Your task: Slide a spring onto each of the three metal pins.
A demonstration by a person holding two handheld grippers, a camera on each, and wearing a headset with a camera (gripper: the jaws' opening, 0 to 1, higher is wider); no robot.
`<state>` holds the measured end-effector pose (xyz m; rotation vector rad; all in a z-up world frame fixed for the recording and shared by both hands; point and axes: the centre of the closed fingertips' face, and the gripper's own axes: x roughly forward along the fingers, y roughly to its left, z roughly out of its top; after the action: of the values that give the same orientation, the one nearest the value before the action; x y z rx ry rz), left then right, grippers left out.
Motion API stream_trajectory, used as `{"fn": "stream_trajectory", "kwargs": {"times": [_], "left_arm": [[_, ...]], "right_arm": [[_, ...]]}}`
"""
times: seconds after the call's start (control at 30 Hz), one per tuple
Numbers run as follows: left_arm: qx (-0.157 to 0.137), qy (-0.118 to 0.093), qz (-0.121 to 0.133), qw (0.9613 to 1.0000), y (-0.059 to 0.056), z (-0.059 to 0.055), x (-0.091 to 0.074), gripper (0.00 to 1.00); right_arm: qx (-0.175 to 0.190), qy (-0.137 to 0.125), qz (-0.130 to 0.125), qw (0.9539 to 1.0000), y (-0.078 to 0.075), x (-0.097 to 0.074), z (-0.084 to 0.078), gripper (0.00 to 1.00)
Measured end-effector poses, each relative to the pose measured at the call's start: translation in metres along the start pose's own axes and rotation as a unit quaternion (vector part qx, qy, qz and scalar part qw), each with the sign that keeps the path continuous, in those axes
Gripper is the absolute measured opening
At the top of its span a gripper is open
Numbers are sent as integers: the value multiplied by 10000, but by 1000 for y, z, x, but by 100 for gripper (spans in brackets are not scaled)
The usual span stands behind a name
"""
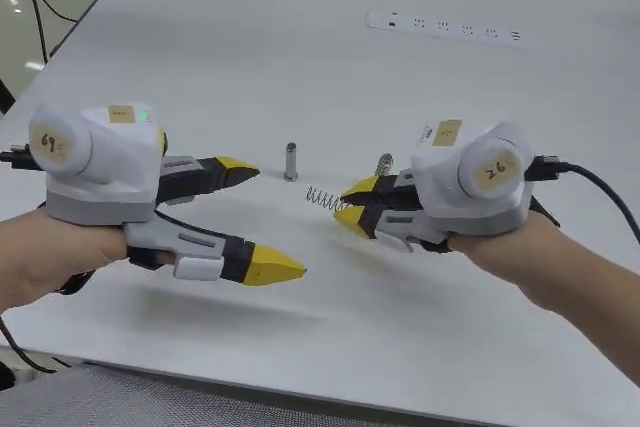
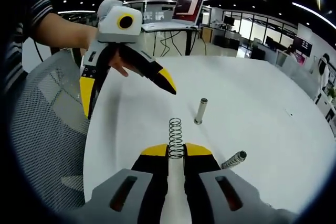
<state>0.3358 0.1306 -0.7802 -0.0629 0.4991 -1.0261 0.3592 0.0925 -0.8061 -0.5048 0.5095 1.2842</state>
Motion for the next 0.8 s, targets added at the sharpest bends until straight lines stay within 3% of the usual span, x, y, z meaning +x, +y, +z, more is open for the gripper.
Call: {"fn": "stream_trajectory", "kwargs": {"times": [0.17,0.5,0.7,0.8], "left_arm": [[71,6,-104,9999,-4,3,7,82],[188,54,-476,9987,-18,8,24,67],[276,215,-760,9965,-28,5,33,51],[356,220,-763,9962,-27,7,37,46]], "right_arm": [[-218,18,109,9997,6,-10,-5,7],[-746,-29,377,9965,15,-22,-9,7],[-1018,-49,484,9936,19,-27,-6,7],[-1057,-65,517,9930,20,-28,-6,7]]}}
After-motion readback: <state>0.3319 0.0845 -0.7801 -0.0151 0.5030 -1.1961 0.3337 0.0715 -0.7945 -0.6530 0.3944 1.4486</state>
